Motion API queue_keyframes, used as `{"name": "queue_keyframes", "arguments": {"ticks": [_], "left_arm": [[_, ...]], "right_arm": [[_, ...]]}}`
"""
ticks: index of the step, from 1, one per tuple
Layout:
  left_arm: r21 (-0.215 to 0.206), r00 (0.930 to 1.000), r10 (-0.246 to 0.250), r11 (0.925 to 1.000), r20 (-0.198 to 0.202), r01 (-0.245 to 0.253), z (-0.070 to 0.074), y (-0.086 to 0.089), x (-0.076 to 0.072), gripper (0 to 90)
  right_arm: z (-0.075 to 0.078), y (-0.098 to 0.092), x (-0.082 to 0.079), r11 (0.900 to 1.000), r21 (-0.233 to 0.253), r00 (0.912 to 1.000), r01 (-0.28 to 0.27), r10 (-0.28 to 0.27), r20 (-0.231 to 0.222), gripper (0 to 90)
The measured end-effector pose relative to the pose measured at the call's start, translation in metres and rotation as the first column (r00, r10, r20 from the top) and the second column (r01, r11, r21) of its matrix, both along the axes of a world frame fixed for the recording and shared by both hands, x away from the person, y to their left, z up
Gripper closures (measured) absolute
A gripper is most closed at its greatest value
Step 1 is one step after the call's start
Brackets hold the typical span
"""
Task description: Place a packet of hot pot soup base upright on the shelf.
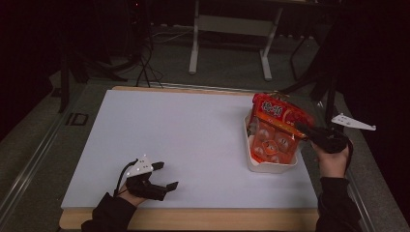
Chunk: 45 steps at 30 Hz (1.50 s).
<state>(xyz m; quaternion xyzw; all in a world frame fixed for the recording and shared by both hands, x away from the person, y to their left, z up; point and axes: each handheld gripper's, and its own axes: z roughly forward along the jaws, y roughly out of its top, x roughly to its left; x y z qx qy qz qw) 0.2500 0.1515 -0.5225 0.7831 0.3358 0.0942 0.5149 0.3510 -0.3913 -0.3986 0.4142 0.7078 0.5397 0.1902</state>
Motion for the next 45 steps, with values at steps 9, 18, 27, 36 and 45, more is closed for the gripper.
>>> {"name": "queue_keyframes", "arguments": {"ticks": [9,18,27,36,45], "left_arm": [[-0.001,1.0000,-0.003,1.0000,-0.001,0.003,0.000,-0.001,0.000,8.7],[0.001,1.0000,-0.005,1.0000,0.001,0.005,0.000,-0.001,0.000,8.7],[-0.002,0.9999,-0.014,0.9999,0.003,0.014,0.000,-0.002,-0.001,8.6],[0.000,0.9998,-0.020,0.9998,0.009,0.020,0.000,-0.003,-0.002,8.6],[-0.002,0.9997,-0.022,0.9997,0.011,0.022,0.000,-0.003,-0.003,8.6]], "right_arm": [[0.012,0.008,-0.005,1.000,0.011,0.9996,-0.027,0.027,0.010,71.5],[0.042,0.022,-0.016,0.999,-0.001,0.9963,-0.034,0.033,0.079,50.9],[0.075,0.049,-0.030,0.997,0.005,0.9911,-0.077,0.076,0.109,23.4],[0.077,0.071,-0.039,0.986,0.033,0.9793,-0.164,0.159,0.126,13.4],[0.055,0.098,-0.050,0.969,-0.007,0.9609,-0.246,0.245,0.129,13.6]]}}
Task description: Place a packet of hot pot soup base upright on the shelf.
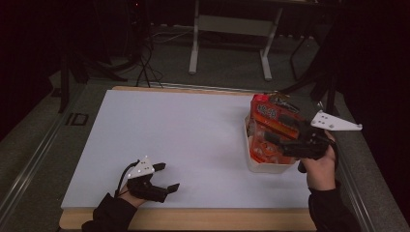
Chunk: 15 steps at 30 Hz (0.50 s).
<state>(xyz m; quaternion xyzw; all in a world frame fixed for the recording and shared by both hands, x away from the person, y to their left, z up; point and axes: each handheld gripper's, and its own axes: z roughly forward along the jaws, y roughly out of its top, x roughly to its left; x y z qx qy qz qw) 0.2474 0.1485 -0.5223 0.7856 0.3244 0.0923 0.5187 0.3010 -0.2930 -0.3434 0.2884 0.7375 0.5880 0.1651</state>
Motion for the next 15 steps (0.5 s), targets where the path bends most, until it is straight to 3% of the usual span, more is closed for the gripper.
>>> {"name": "queue_keyframes", "arguments": {"ticks": [15], "left_arm": [[-0.004,1.0000,-0.002,1.0000,-0.001,0.002,0.000,0.000,0.000,8.6]], "right_arm": [[-0.053,0.028,-0.009,0.990,-0.043,0.9897,-0.131,0.128,-0.064,13.6]]}}
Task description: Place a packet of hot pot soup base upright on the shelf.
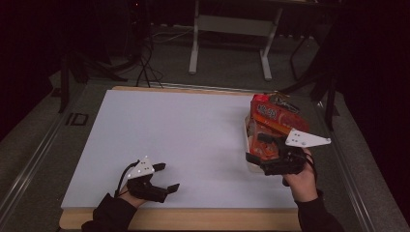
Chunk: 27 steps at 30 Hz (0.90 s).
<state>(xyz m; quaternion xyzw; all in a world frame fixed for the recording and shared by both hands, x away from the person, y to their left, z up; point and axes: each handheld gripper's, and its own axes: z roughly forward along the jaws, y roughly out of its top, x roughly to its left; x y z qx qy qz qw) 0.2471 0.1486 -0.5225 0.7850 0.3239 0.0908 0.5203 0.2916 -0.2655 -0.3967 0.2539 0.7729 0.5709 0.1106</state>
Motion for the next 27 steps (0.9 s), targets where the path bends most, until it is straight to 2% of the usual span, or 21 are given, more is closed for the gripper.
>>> {"name": "queue_keyframes", "arguments": {"ticks": [1,5,16,21,27], "left_arm": [[0.000,1.0000,0.000,1.0000,0.000,0.000,0.000,0.000,0.000,8.6],[-0.001,1.0000,-0.002,1.0000,0.000,0.002,0.000,0.000,0.000,8.6],[0.007,0.9999,-0.010,0.9999,0.002,0.010,-0.001,0.000,-0.001,8.6],[0.009,0.9999,-0.013,0.9999,0.008,0.013,0.000,-0.001,-0.002,8.6],[-0.001,0.9998,-0.017,0.9999,0.015,0.017,0.000,-0.001,-0.002,8.6]], "right_arm": [[0.000,0.000,0.000,1.000,0.000,1.0000,0.000,0.000,0.000,13.6],[-0.018,0.006,0.000,0.999,-0.024,0.9992,-0.023,0.022,-0.034,13.6],[-0.047,0.013,-0.003,0.995,-0.075,0.9949,-0.057,0.051,-0.088,13.6],[-0.059,0.016,-0.003,0.991,-0.122,0.9943,-0.060,0.048,-0.095,13.6],[-0.069,0.019,-0.001,0.986,-0.151,0.9923,-0.070,0.053,-0.112,13.6]]}}
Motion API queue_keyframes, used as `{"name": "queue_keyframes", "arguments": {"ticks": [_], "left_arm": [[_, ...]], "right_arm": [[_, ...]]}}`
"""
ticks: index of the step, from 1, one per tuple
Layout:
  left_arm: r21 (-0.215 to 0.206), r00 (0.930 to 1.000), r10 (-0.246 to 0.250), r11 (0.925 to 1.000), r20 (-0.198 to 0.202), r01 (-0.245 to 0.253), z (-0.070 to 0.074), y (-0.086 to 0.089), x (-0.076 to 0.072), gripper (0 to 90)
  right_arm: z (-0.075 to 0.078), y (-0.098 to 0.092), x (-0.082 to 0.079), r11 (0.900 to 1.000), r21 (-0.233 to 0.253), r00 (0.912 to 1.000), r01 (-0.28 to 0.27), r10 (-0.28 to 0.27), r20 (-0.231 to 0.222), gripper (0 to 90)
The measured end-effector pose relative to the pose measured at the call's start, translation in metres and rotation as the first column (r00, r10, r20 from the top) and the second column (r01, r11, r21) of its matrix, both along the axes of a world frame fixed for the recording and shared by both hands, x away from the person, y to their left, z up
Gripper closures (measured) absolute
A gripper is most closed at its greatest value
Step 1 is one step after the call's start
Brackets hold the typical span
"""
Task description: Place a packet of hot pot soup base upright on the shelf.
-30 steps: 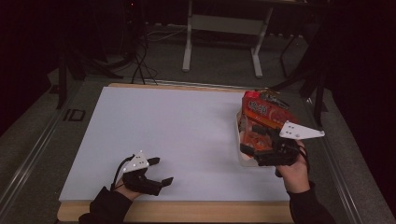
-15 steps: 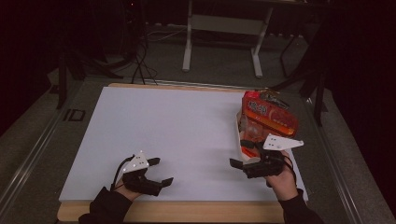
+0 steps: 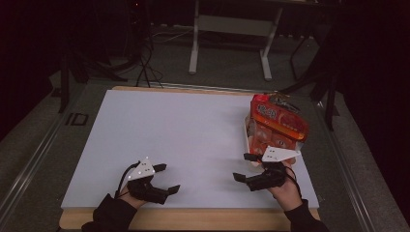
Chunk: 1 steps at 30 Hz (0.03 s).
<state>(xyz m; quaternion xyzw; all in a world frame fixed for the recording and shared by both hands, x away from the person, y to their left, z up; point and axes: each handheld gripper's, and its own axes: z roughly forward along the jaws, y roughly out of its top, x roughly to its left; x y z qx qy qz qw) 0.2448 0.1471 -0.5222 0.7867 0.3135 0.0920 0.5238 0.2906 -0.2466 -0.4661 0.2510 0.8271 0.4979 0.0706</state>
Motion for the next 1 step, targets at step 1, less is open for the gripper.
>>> {"name": "queue_keyframes", "arguments": {"ticks": [1], "left_arm": [[-0.002,1.0000,0.000,1.0000,0.000,0.000,0.0000,0.0001,0.0000,8.6]], "right_arm": [[-0.0010,0.0000,0.0002,1.000,0.002,1.0000,0.000,0.000,-0.004,13.6]]}}
